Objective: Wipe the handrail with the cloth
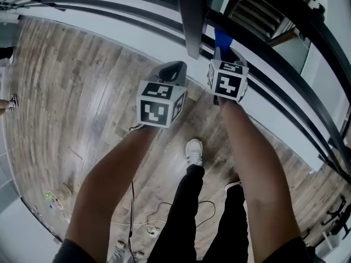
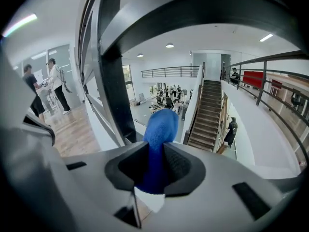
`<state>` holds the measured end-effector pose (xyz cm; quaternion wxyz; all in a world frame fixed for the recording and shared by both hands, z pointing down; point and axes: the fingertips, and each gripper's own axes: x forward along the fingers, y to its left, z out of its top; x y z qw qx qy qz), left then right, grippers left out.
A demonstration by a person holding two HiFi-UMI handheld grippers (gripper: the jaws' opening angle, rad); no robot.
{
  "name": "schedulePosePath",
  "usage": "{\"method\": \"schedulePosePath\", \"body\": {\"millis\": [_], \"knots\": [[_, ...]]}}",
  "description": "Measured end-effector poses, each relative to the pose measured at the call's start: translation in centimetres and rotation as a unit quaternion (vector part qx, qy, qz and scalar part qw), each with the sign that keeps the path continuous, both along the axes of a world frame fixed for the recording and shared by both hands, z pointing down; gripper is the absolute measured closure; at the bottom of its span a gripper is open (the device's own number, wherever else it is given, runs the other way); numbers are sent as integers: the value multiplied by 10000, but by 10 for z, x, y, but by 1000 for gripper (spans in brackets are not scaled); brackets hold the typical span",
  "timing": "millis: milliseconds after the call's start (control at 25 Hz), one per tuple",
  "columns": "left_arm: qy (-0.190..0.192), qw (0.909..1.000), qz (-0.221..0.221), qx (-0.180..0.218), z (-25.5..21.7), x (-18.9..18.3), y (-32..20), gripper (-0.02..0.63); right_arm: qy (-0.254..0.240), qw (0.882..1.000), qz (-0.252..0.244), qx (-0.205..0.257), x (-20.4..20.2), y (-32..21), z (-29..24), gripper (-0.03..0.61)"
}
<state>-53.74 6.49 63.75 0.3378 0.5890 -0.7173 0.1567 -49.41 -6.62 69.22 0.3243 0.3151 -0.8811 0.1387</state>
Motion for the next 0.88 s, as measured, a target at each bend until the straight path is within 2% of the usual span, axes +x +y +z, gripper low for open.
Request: {"method": "schedulePosePath", "body": {"millis": [160, 320, 440, 560, 760, 880], "knots": [[79, 9999, 135, 72, 3, 25, -12, 611, -33, 9999, 134, 31, 33, -7, 1, 479], [70, 9993, 367, 59, 8, 54, -24, 611, 11, 9998, 51, 180, 63, -15, 6, 479], [48, 9983, 575, 51, 11, 78, -37, 611, 8, 9998, 142, 124, 88, -23, 9, 479], [84, 9983, 584, 38, 11, 99, -46, 611, -65, 9994, 340, 53, 113, -31, 9, 479], [116, 9965, 822, 67, 0, 162, -65, 611, -143, 9983, 556, 64, 176, -42, -5, 479], [137, 9961, 862, 86, 1, 188, -75, 611, -150, 9981, 589, 69, 206, -48, -6, 479]]}}
